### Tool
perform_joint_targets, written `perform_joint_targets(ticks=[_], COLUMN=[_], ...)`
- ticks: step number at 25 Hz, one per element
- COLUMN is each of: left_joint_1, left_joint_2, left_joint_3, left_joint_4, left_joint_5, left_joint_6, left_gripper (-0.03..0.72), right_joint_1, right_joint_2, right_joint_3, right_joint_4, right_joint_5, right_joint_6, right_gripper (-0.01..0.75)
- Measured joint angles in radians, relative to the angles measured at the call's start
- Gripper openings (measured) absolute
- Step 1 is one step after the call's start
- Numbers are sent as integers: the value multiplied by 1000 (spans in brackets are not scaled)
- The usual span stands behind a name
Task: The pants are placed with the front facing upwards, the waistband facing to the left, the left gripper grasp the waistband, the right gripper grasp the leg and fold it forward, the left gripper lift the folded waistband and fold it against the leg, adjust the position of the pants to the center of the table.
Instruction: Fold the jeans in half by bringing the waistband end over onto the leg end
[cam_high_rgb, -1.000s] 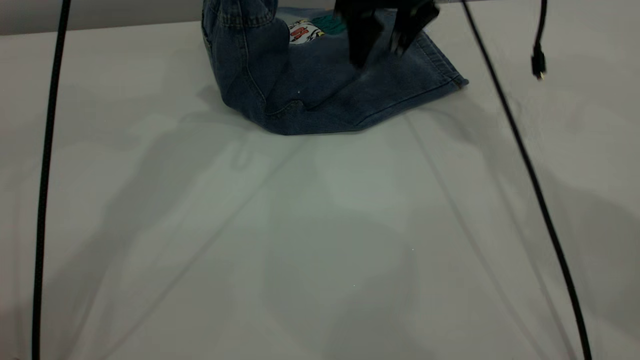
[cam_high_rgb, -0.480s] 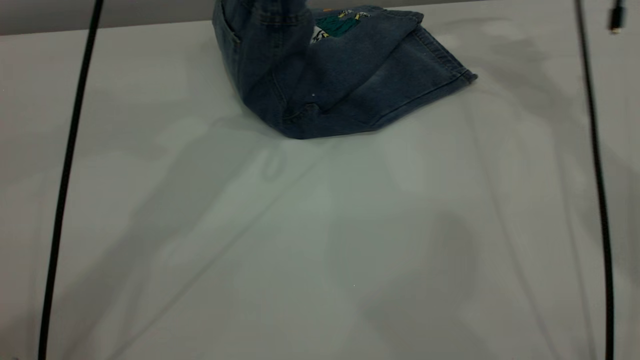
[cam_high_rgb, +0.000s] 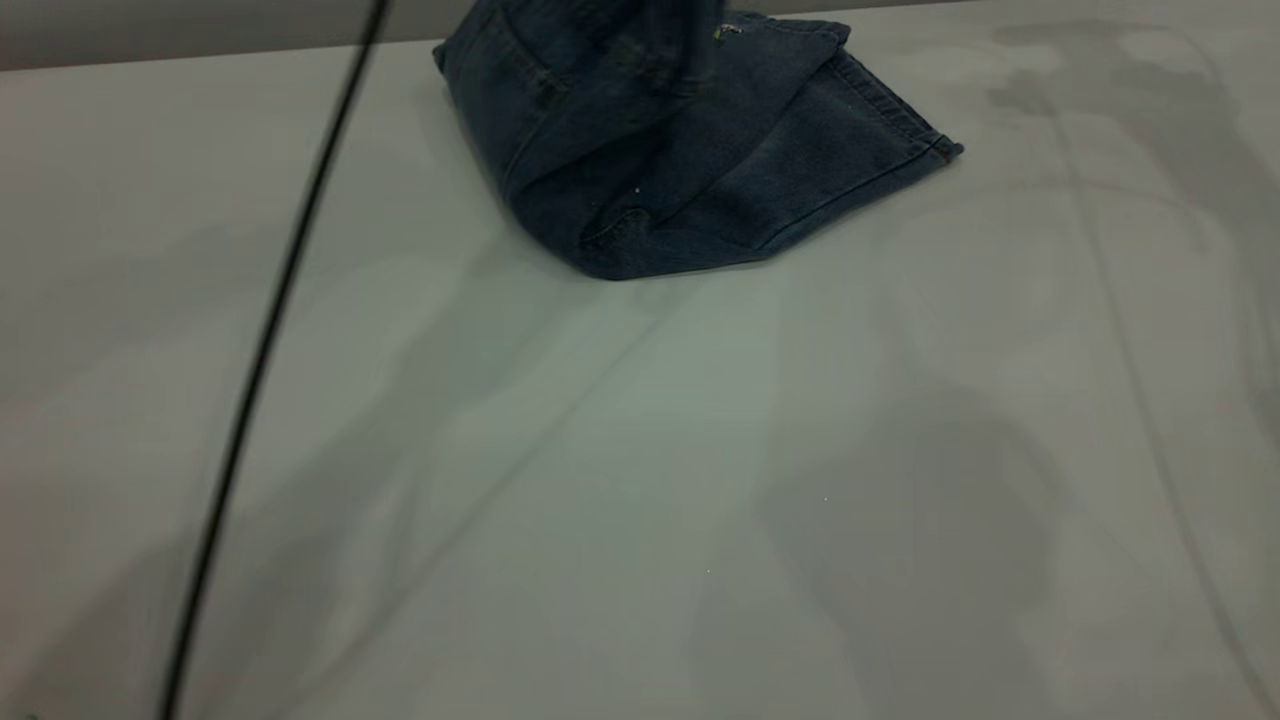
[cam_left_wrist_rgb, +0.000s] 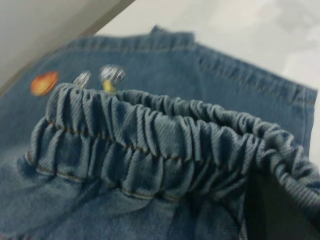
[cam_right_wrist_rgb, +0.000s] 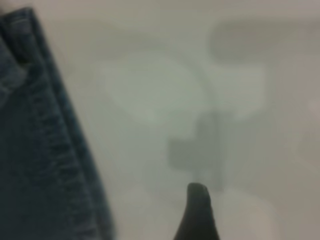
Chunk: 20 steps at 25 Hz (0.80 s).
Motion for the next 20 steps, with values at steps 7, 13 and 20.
perform_joint_targets(ticks=[7,13,20], left_joint_1=[-40,-72,-95], left_joint_2=[209,325,360], left_joint_3=[-275,-386,-386], left_joint_4=[-1,-2,7], left_joint_5=[-25,-124,-232], left_joint_6=[0,0,10], left_gripper=[89,89,109], right_joint_1=[0,0,0], right_joint_2=[0,0,0], right_joint_3=[0,0,0], right_joint_4=[72,75,86], right_joint_5=[-1,0,0], right_joint_6=[-8,-8,-8], right_gripper=[479,479,479])
